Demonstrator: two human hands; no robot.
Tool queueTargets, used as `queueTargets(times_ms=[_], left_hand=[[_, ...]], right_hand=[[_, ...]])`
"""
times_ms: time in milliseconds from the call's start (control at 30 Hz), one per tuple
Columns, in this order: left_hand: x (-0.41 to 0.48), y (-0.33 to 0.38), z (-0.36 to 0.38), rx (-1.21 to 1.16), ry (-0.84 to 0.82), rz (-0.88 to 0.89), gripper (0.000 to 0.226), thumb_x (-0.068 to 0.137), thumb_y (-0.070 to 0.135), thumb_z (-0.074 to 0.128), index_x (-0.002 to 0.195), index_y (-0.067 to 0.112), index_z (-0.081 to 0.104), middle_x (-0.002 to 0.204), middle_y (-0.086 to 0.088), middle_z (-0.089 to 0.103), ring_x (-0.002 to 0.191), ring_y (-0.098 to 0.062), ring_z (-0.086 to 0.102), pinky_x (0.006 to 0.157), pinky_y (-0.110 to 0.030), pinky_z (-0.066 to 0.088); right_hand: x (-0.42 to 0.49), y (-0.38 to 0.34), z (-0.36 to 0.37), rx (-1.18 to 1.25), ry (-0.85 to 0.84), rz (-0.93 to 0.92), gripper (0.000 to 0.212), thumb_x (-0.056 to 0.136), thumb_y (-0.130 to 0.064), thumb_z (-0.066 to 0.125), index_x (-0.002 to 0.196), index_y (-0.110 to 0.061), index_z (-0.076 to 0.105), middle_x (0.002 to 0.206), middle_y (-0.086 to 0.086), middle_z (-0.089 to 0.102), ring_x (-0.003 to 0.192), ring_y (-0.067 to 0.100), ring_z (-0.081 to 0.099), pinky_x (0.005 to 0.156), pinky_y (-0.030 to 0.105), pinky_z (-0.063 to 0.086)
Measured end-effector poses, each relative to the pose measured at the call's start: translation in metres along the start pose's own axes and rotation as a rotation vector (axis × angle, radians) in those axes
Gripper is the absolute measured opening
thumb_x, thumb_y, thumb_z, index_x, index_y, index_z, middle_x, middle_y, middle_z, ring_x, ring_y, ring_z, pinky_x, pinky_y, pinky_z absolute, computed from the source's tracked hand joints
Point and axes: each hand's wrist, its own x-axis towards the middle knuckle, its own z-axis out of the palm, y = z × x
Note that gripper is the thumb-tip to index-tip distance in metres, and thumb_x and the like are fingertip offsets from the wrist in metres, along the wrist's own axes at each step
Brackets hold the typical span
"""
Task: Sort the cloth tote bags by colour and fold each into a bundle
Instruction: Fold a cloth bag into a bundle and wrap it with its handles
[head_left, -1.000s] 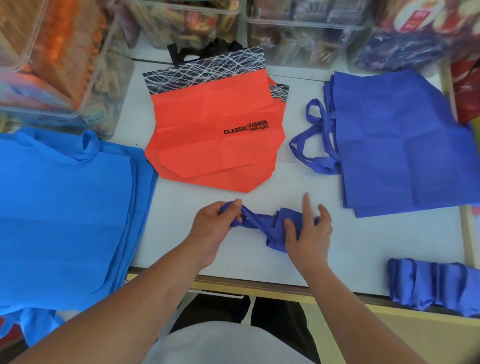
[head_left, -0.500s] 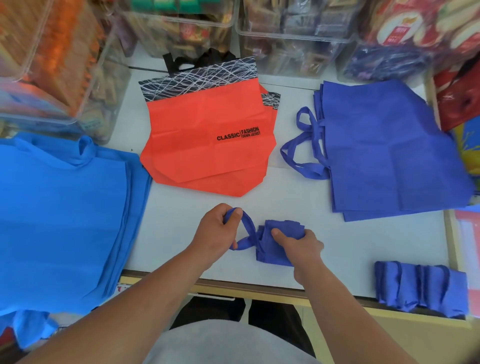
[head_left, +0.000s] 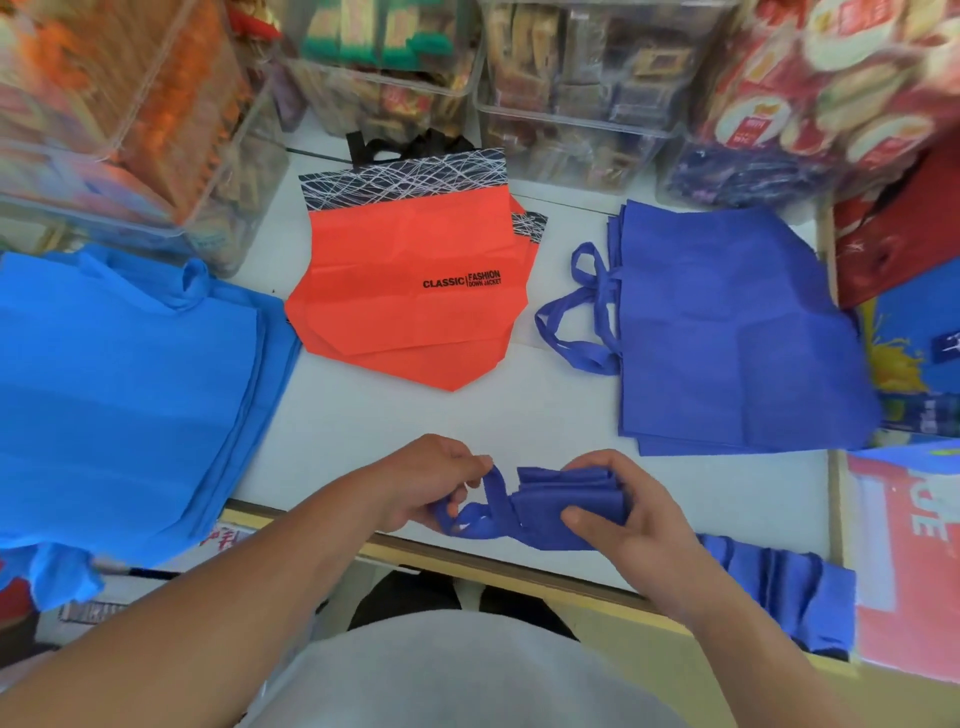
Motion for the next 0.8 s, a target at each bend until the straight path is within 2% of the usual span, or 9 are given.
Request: queueTargets(times_ms=[100,200,267,400,500,567,600,700,800], left_hand=[[-0.014,0.024,0.035,0.098,-0.033,0.081,0.029,0.100,0.037,0.061,0.099,0.009,0.067,0.075,-0.009,0.060,0.057,-0.019,0.058,0.055,-0.032,0.056],[-0.030,0.048,0.065,0.117,-0.061,0.193,0.026,0.101,0.037,0.059,0.097,0.012,0.065,0.078,-0.005,0.066,0.061,-0.020,0.066,0.056,-0.033,0.057],[-0.041,0.058,0.079,0.140,-0.046,0.270,0.026,0.100,0.037,0.060,0.097,0.012,0.066,0.080,-0.004,0.068,0.063,-0.021,0.068,0.058,-0.034,0.059],[-0.063,0.066,0.093,0.172,-0.056,0.352,0.024,0.102,0.037,0.057,0.098,0.015,0.067,0.083,-0.002,0.067,0.066,-0.019,0.066,0.062,-0.032,0.058],[-0.077,0.070,0.101,0.183,-0.040,0.367,0.029,0.104,0.040,0.049,0.101,0.021,0.071,0.090,0.001,0.070,0.077,-0.013,0.062,0.073,-0.029,0.049],[-0.087,0.073,0.106,0.168,-0.011,0.372,0.031,0.104,0.038,0.046,0.100,0.021,0.071,0.090,0.006,0.069,0.078,-0.009,0.058,0.076,-0.027,0.043],[-0.092,0.075,0.108,0.160,0.001,0.379,0.031,0.104,0.035,0.044,0.096,0.022,0.071,0.086,0.012,0.068,0.077,-0.007,0.057,0.076,-0.024,0.043],[-0.103,0.075,0.112,0.169,0.063,0.430,0.030,0.103,0.031,0.045,0.086,0.024,0.068,0.081,0.017,0.066,0.077,-0.007,0.058,0.076,-0.024,0.045],[-0.106,0.067,0.109,0.150,0.236,0.541,0.016,0.100,0.030,0.054,0.098,0.031,0.070,0.096,0.012,0.071,0.086,-0.008,0.065,0.076,-0.022,0.051]], right_hand=[[-0.020,-0.012,-0.019,-0.213,-0.031,-0.169,0.037,0.083,0.005,0.075,0.104,-0.024,0.066,0.096,-0.009,0.070,0.089,0.014,0.065,0.076,0.016,0.050],[-0.030,-0.011,-0.031,-0.402,0.014,-0.345,0.045,0.077,-0.001,0.081,0.107,-0.032,0.067,0.101,-0.013,0.068,0.093,0.014,0.065,0.078,0.015,0.050],[-0.035,-0.015,-0.038,-0.364,0.084,-0.348,0.049,0.076,-0.002,0.084,0.106,-0.036,0.066,0.099,-0.016,0.071,0.093,0.010,0.067,0.077,0.015,0.051],[-0.044,-0.019,-0.051,-0.219,0.122,-0.287,0.043,0.069,-0.006,0.090,0.096,-0.031,0.066,0.091,-0.018,0.073,0.085,0.007,0.069,0.069,0.015,0.052],[-0.047,-0.020,-0.051,-0.309,0.195,-0.401,0.046,0.065,-0.013,0.095,0.089,-0.034,0.062,0.109,-0.016,0.066,0.096,0.013,0.065,0.071,0.022,0.051],[-0.047,-0.019,-0.049,-0.295,0.208,-0.447,0.045,0.065,-0.012,0.094,0.089,-0.029,0.060,0.126,-0.017,0.061,0.107,0.015,0.063,0.075,0.026,0.051],[-0.048,-0.020,-0.049,-0.261,0.186,-0.431,0.041,0.068,-0.012,0.093,0.090,-0.025,0.060,0.126,-0.018,0.064,0.104,0.015,0.064,0.077,0.030,0.053],[-0.051,-0.026,-0.046,-0.169,0.097,-0.358,0.032,0.077,-0.009,0.086,0.092,-0.018,0.059,0.109,-0.017,0.073,0.088,0.021,0.068,0.073,0.034,0.058],[-0.053,-0.029,-0.045,-0.128,0.153,-0.328,0.030,0.080,-0.008,0.083,0.088,-0.022,0.058,0.082,-0.014,0.069,0.074,0.015,0.063,0.061,0.018,0.050]])
